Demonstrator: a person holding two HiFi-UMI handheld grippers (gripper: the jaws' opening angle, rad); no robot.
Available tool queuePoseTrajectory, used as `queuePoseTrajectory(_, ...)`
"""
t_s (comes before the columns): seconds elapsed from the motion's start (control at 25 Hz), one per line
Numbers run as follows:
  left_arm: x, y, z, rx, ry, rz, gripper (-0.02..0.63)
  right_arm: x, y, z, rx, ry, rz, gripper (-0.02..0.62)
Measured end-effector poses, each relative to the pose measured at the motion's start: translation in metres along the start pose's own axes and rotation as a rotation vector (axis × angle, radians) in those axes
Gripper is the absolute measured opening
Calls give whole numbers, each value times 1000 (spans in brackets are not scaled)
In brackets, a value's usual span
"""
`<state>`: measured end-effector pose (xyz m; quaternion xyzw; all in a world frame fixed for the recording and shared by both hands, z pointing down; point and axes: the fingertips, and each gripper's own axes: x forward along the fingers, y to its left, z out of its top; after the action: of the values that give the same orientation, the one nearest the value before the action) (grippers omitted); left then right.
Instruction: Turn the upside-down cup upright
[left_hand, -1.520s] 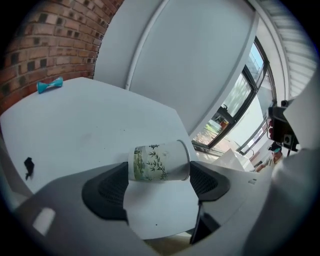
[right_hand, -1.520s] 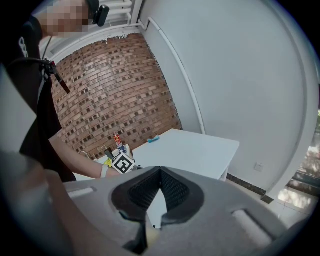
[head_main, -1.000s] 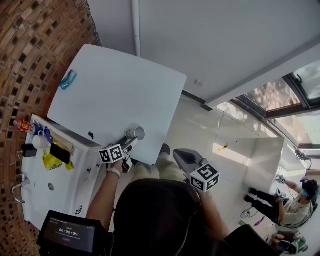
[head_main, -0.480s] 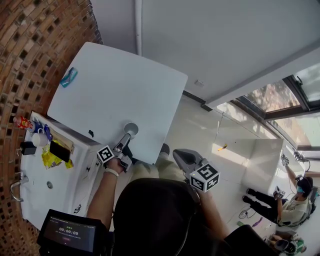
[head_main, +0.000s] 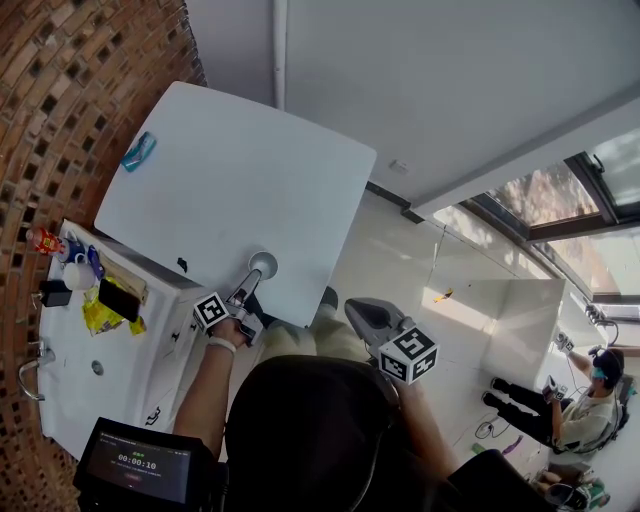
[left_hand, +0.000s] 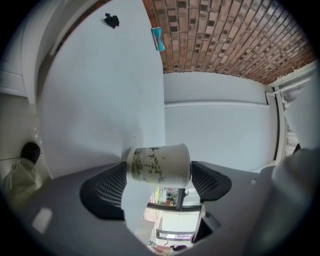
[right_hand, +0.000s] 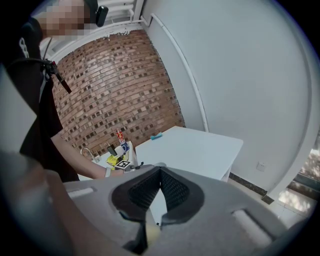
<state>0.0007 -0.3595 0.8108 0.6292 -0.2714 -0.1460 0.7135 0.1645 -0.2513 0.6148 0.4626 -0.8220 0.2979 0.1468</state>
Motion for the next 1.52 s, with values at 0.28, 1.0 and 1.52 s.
queuePoseTrajectory(0.28,-9,4,6,1,-10,21,449,3,3,3,-2,-1,0,-8)
queuePoseTrajectory(1.0,-98,-91,-52,301,99,-151,94,29,73,-4,-84,1,130,-8)
queuePoseTrajectory(1.52,-177,-168,-125,513,-182,-224,14,-25,117,-29,-210,-31,312,-8)
